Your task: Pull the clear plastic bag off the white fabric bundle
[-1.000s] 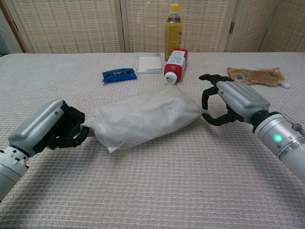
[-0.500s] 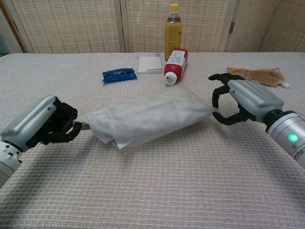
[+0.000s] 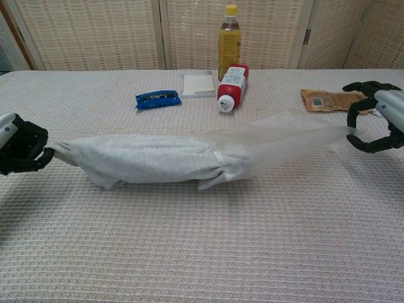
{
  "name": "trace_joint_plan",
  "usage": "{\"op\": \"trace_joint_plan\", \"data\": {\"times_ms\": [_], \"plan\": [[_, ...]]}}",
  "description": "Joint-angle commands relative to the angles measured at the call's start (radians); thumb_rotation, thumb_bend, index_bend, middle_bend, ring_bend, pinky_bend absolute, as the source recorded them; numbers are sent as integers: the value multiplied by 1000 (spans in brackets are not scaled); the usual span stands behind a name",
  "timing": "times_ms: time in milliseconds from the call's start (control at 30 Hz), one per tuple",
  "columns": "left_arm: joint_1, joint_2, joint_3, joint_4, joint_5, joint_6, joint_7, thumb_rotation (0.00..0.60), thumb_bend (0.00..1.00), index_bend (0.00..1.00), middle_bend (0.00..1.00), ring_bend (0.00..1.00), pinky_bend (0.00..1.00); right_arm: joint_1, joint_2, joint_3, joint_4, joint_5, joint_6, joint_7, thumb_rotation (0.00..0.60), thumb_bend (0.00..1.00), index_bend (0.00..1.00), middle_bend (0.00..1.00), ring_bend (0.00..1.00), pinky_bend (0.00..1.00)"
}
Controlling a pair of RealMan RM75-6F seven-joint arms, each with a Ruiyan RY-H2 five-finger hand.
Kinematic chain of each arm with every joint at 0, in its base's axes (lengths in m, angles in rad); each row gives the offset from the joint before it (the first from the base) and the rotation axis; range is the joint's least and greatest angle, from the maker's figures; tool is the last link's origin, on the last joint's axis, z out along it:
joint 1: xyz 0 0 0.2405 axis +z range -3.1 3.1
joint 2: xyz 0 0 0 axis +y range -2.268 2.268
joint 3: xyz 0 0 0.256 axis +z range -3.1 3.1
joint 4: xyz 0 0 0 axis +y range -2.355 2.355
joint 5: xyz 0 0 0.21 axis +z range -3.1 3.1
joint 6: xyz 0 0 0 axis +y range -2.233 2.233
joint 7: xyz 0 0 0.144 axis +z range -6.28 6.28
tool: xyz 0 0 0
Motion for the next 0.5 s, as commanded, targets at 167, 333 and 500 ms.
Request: {"op": "trace_joint_plan", "data": {"times_ms": [167, 333, 500], "plan": [[36, 73, -3, -13, -21, 14, 1, 536, 631, 822, 1000, 1000, 1000, -81, 81, -2, -35, 40, 33, 54, 600, 421, 634, 92, 0, 0], [39, 91, -6, -50, -27, 10, 23, 533, 625, 808, 1000, 1000, 1000, -111, 107, -4, -39, 48, 32, 107, 600, 413, 621, 93, 0, 0], [31, 145, 24, -174, -18, -47, 69, 337, 271, 308, 925, 957, 1000, -127, 176, -35, -104, 22, 10, 128, 600, 223, 178, 8, 0, 0]]}}
